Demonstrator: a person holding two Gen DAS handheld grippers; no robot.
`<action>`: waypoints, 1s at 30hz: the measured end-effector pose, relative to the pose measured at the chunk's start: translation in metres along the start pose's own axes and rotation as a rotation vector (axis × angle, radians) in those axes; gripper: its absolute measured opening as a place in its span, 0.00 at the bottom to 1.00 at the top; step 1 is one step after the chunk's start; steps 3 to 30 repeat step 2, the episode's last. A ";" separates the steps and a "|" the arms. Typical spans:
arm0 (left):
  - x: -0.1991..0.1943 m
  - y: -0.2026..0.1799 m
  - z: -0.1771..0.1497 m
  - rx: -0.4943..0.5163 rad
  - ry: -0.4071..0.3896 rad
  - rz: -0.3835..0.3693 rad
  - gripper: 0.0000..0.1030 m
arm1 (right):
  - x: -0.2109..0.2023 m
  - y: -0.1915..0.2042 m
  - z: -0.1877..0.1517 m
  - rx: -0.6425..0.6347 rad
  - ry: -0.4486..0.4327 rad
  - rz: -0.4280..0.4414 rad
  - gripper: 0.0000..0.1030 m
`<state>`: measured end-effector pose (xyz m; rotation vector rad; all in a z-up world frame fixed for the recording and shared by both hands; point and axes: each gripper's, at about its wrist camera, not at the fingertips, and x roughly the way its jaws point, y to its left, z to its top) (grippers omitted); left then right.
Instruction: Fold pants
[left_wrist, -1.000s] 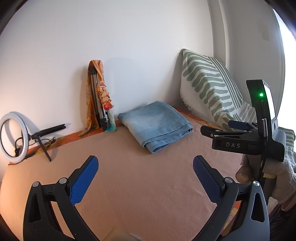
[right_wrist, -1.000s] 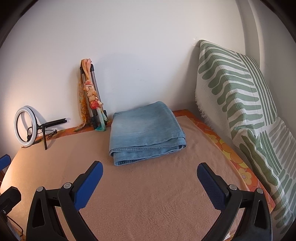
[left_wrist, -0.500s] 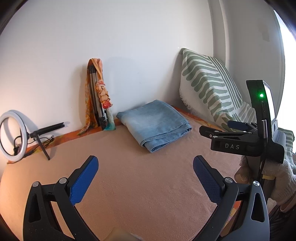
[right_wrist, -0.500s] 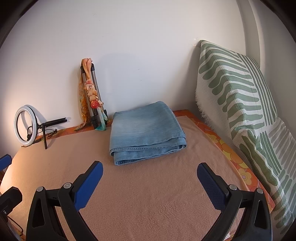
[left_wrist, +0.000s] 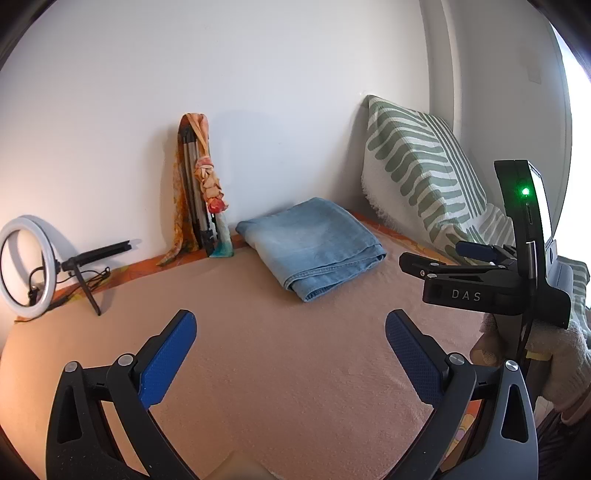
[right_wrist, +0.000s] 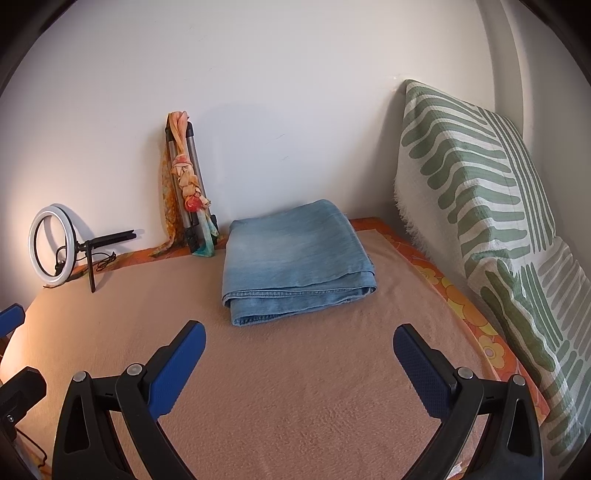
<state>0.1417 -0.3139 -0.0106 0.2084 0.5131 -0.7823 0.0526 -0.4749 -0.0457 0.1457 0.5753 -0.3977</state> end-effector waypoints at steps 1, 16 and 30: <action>0.001 0.001 0.000 -0.001 0.002 -0.003 0.99 | 0.000 0.000 0.000 -0.001 0.001 0.000 1.00; 0.001 0.001 0.000 -0.003 0.006 -0.008 0.99 | 0.001 0.000 0.000 -0.002 0.002 0.000 1.00; 0.001 0.001 0.000 -0.003 0.006 -0.008 0.99 | 0.001 0.000 0.000 -0.002 0.002 0.000 1.00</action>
